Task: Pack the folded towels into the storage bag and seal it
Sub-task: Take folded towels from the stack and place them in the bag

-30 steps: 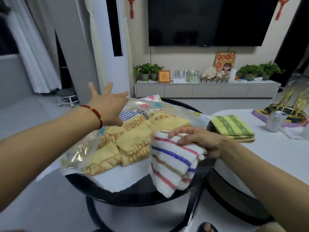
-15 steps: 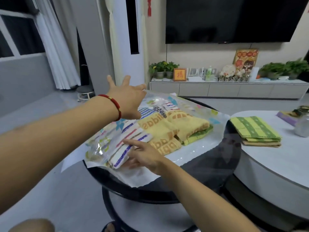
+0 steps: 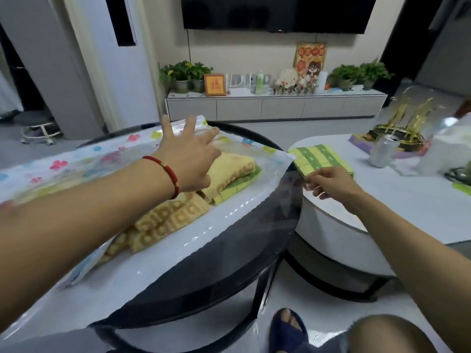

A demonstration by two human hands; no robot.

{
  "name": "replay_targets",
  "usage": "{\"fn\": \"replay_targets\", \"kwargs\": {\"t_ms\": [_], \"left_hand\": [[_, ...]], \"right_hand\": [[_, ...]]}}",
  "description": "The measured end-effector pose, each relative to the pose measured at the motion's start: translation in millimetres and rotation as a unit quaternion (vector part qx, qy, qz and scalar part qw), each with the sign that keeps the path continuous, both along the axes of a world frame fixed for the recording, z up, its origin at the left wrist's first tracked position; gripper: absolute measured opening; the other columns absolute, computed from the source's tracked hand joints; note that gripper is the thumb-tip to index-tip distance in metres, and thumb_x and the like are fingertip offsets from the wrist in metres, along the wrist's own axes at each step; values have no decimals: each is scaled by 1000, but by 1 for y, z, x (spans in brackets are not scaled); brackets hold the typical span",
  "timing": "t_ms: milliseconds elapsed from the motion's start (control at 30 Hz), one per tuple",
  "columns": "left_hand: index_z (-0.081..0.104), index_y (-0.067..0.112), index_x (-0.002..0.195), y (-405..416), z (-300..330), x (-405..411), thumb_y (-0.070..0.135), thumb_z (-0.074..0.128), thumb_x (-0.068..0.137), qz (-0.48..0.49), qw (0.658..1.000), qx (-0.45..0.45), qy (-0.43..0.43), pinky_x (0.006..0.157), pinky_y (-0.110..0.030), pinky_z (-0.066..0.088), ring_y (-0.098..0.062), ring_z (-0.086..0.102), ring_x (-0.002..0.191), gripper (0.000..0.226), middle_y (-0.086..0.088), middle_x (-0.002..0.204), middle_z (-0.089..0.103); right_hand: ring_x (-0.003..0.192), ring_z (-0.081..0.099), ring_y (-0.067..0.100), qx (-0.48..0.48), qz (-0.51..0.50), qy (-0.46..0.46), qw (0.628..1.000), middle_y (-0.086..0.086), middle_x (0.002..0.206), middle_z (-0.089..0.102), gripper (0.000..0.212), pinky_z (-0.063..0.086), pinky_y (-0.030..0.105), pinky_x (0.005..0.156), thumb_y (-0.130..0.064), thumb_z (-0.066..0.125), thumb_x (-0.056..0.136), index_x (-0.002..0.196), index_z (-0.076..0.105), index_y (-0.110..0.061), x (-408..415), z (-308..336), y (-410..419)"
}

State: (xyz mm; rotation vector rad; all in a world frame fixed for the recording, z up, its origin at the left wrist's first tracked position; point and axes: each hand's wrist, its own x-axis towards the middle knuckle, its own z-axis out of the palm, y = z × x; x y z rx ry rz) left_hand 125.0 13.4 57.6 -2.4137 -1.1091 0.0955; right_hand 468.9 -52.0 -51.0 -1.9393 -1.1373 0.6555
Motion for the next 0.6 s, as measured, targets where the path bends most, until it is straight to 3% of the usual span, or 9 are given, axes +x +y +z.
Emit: {"fn": "replay_targets", "kwargs": {"t_ms": [133, 233, 333, 433, 600], "left_hand": [[47, 41, 138, 17, -13, 37, 47, 59, 82, -24, 999, 11, 25, 104, -79, 16, -41, 9, 147, 57, 2, 163, 16], [47, 42, 138, 32, -18, 60, 48, 59, 83, -36, 999, 11, 36, 104, -78, 18, -41, 11, 145, 57, 1, 162, 18], [46, 44, 139, 47, -20, 80, 51, 60, 83, -34, 999, 14, 39, 106, -76, 18, -40, 11, 146, 58, 2, 163, 17], [45, 44, 140, 59, -21, 90, 50, 59, 83, -33, 999, 16, 25, 106, -75, 19, -39, 11, 147, 59, 2, 163, 18], [45, 44, 139, 67, -24, 95, 52, 58, 83, -39, 999, 15, 9, 105, -74, 22, -38, 13, 146, 59, 4, 162, 22]], "right_hand": [[105, 68, 35, -23, -112, -129, 985, 17, 112, 75, 26, 56, 39, 91, -19, 60, 96, 112, 78, -11, 66, -19, 31], [117, 64, 37, -35, -120, -176, 976, 16, 130, 69, 31, 52, 43, 100, -20, 60, 95, 122, 74, -17, 93, -33, 61], [126, 57, 39, -70, -115, -203, 970, 17, 143, 56, 37, 46, 47, 108, -34, 58, 100, 135, 65, -24, 112, -47, 95], [127, 51, 43, -119, -132, -212, 961, 21, 140, 51, 40, 37, 48, 109, -41, 53, 102, 140, 54, -27, 130, -59, 124], [121, 52, 43, -153, -154, -226, 950, 15, 118, 62, 45, 34, 49, 97, -48, 76, 87, 118, 50, -28, 151, -56, 146]]}}
